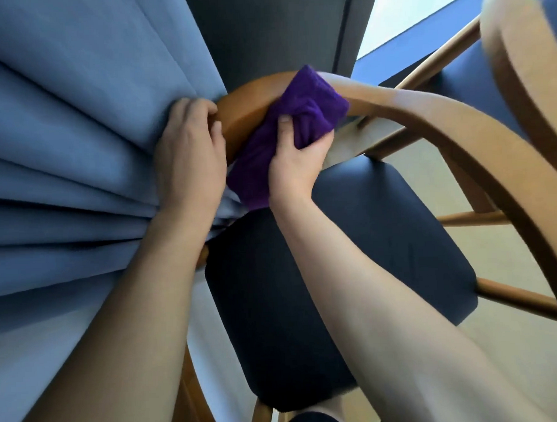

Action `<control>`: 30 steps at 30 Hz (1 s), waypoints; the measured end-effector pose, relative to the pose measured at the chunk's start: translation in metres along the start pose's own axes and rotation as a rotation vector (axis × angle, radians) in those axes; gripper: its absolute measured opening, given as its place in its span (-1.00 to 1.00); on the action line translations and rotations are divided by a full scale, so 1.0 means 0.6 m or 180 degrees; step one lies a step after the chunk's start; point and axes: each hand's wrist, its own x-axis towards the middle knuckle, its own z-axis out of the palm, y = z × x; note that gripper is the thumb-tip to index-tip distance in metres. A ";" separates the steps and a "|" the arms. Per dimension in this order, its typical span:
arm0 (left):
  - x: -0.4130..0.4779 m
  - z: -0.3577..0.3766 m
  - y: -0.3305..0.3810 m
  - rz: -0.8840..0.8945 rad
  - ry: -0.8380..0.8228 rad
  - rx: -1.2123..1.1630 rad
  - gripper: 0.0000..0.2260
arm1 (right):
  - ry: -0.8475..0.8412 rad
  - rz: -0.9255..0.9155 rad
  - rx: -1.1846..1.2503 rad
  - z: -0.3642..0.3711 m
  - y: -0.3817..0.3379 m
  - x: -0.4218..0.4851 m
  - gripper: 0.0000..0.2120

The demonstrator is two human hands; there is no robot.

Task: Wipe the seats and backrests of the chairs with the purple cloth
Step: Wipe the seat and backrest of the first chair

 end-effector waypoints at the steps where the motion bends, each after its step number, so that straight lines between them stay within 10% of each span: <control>1: 0.010 0.004 0.014 0.0105 -0.0038 -0.0023 -0.77 | 0.0117 0.0037 0.0084 -0.012 -0.012 0.017 -0.46; 6: 0.040 0.028 0.069 0.0258 -0.0066 -0.0004 -0.87 | 0.0773 0.0310 0.0388 -0.037 -0.065 0.077 -0.42; 12: 0.033 0.029 0.090 -0.0046 0.0000 0.0161 -0.86 | 0.0174 0.0372 -0.0206 -0.049 -0.060 0.051 -0.64; 20: 0.002 0.057 0.121 -0.0354 -0.0063 -0.0102 -0.70 | 0.0266 -0.1183 -0.1115 -0.107 -0.116 0.051 -0.43; 25: -0.045 0.095 0.168 -0.0189 0.0362 -0.0720 -0.82 | 0.0247 -0.0760 -0.1913 -0.112 -0.172 0.126 -0.12; 30: -0.073 0.164 0.244 -0.0153 0.0005 -0.1606 -0.82 | -0.0405 -0.1597 -0.2840 -0.160 -0.178 0.152 -0.29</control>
